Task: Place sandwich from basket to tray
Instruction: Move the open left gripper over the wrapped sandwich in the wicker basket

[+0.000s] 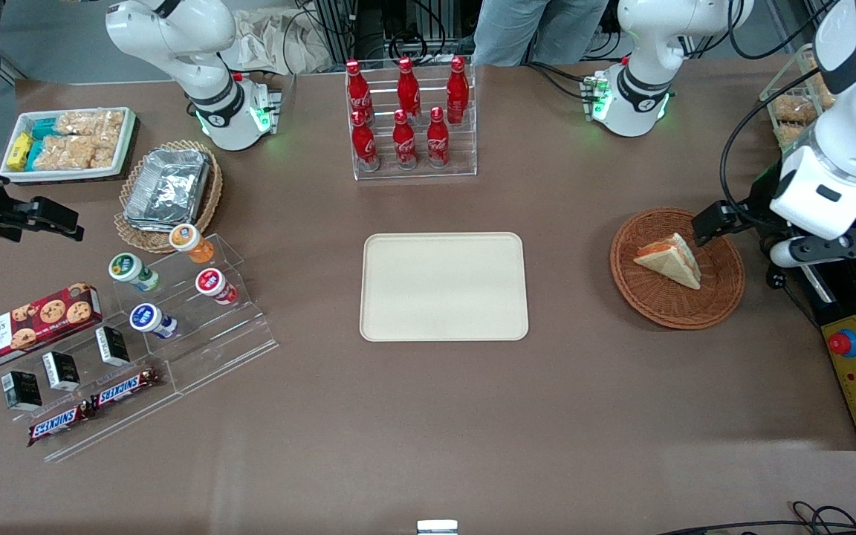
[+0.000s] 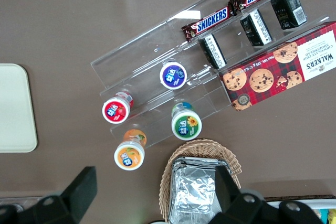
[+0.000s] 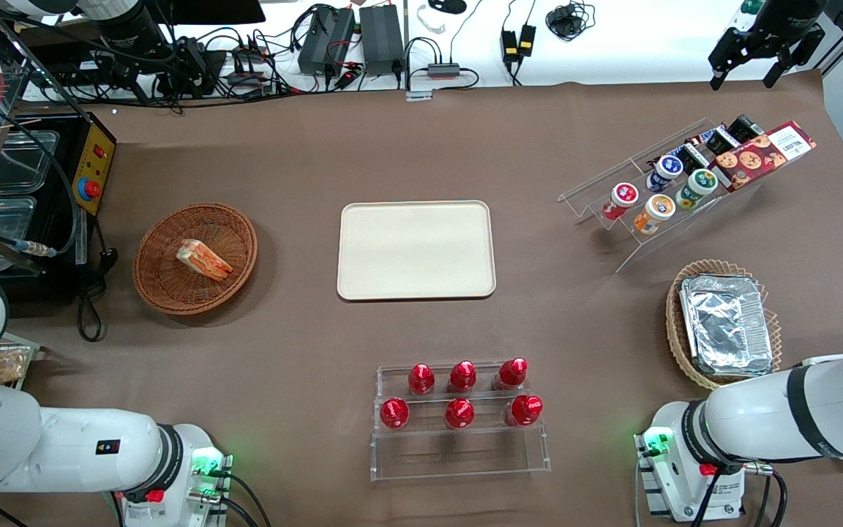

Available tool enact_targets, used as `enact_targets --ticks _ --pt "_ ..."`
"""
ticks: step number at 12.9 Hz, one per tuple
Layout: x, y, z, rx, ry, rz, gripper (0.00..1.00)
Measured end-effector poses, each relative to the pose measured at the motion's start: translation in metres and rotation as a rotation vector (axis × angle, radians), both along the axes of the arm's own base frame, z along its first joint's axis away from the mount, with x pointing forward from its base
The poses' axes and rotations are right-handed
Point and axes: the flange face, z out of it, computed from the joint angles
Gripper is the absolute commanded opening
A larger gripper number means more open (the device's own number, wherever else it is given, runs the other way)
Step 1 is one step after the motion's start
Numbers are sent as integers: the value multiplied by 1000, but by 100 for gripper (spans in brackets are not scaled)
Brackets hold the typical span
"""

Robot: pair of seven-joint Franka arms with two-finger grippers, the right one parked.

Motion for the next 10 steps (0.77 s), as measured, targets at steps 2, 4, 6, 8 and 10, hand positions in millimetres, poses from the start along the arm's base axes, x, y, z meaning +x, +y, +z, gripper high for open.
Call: enact_targets --ticks 2,4,6,8,10 --pt "-2 16 -3 6 34 54 100" --pt "-4 27 -4 10 60 81 100" --pt "-12 32 -8 16 82 104 100" --pt "-30 47 -14 22 93 137 100" --pt "-52 64 -24 26 71 184 100"
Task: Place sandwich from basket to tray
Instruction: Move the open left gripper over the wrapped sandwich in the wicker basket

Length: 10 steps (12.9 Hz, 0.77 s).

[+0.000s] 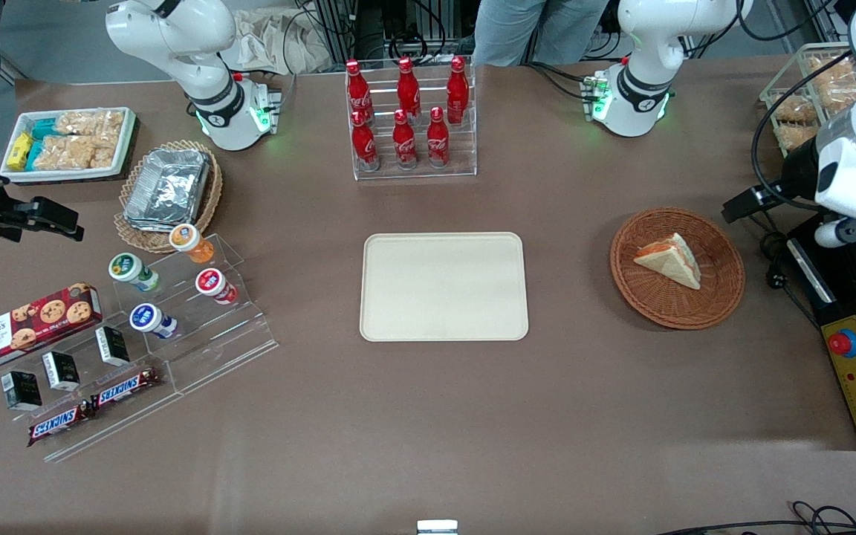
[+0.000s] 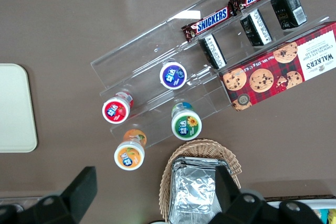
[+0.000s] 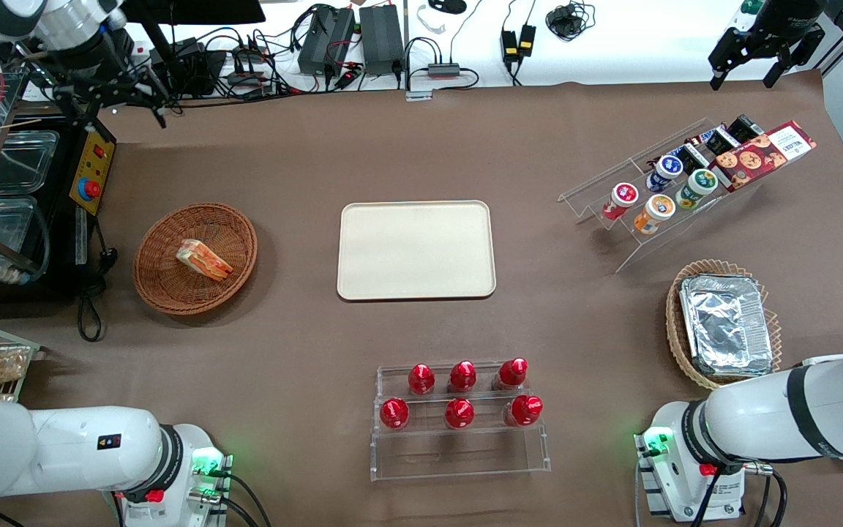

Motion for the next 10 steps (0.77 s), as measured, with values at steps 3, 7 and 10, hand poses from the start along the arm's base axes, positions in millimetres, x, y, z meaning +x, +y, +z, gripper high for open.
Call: enact_targets --ticks 3,7,10 --pt "-30 7 -34 14 -21 98 100" --pt "-44 10 -75 29 -27 268 100" --pt "-47 13 -100 37 -16 358 100"
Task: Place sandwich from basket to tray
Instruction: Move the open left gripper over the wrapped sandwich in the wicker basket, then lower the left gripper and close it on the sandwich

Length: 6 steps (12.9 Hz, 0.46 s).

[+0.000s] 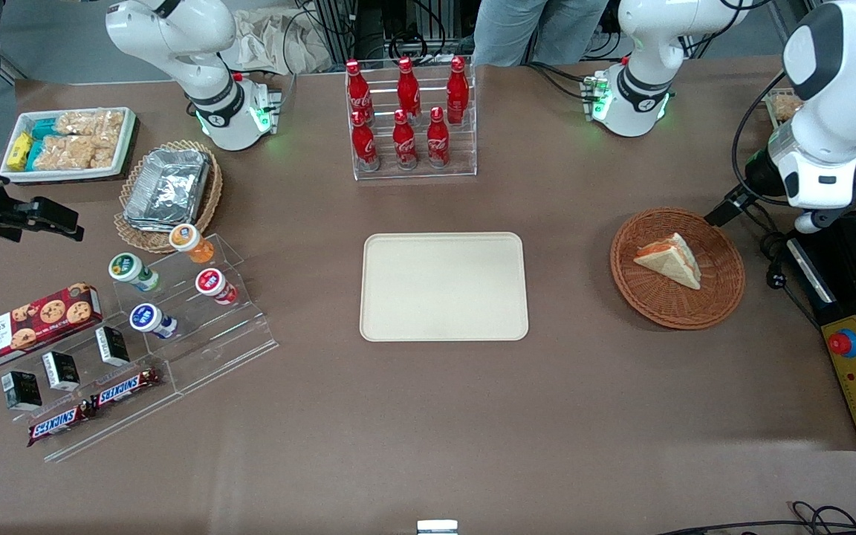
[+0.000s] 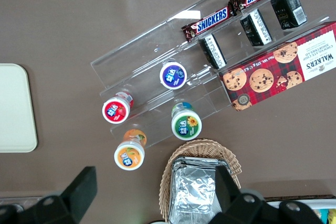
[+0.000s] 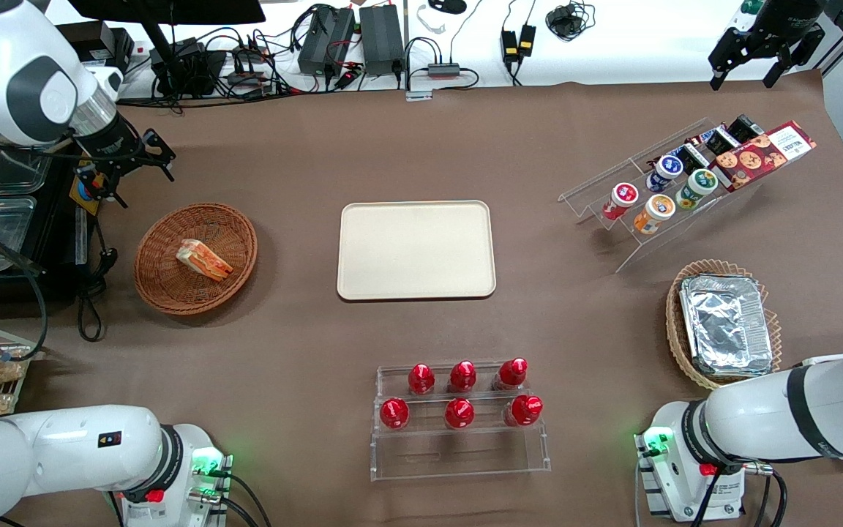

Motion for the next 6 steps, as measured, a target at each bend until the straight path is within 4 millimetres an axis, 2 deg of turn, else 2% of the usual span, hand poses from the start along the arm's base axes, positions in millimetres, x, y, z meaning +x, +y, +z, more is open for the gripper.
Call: enact_targets --ticks 6 --pt "-7 3 -81 12 3 166 100"
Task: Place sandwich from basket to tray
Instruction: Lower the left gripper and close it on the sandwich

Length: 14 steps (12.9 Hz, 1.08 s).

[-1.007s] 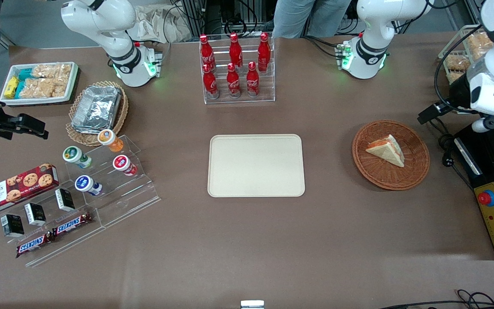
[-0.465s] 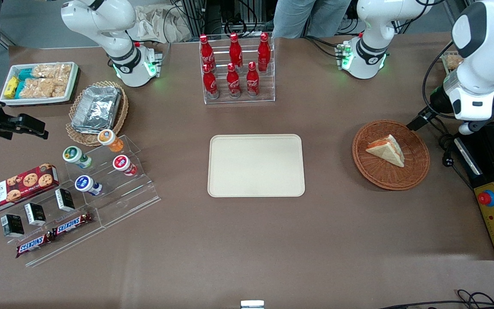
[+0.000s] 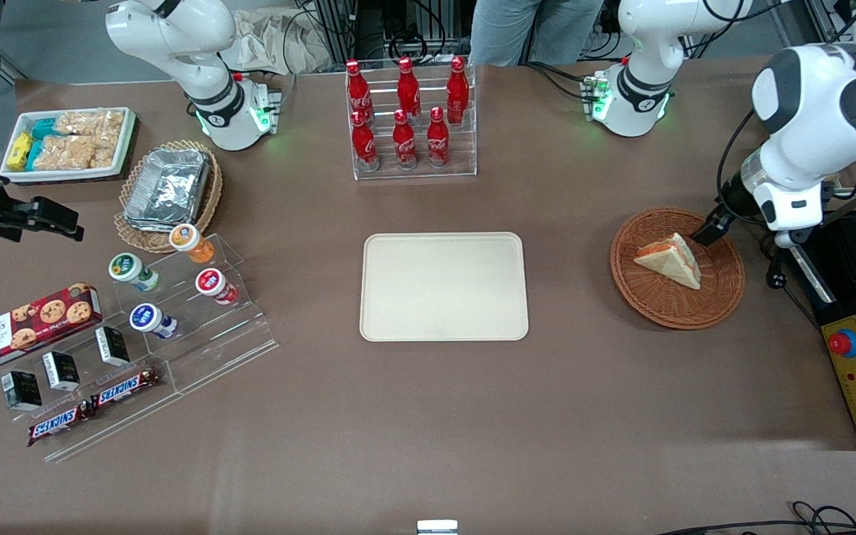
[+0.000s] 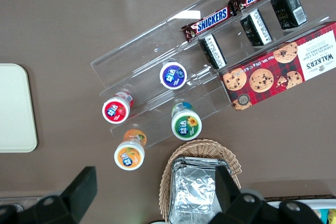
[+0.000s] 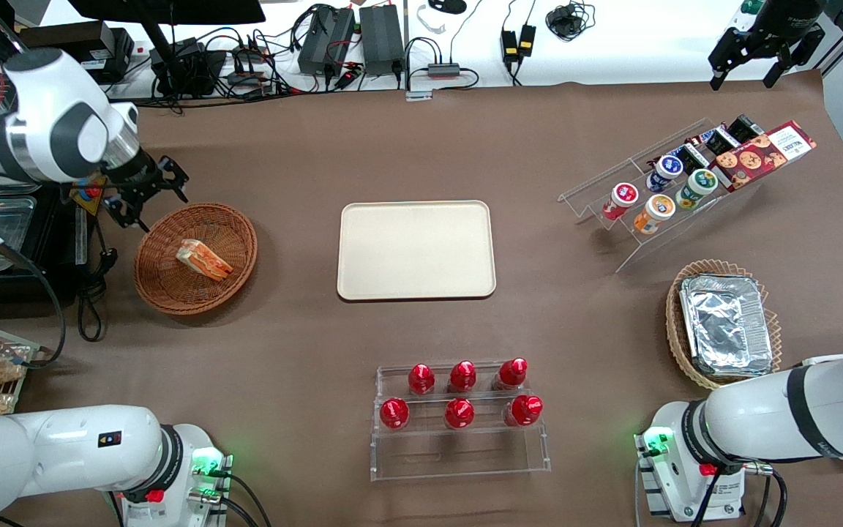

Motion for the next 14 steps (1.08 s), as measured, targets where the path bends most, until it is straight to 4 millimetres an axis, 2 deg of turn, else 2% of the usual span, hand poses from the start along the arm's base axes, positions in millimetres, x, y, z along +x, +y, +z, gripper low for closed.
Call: enact_targets --ticks 4,7,10,13,14 --pt "-16 2 -58 15 -5 24 100" --pt "-16 2 -93 25 -2 57 100" --pt "-12 2 -119 22 2 73 100" --pt "-11 2 -134 19 8 75 99" --pt "-11 2 -138 18 12 75 89"
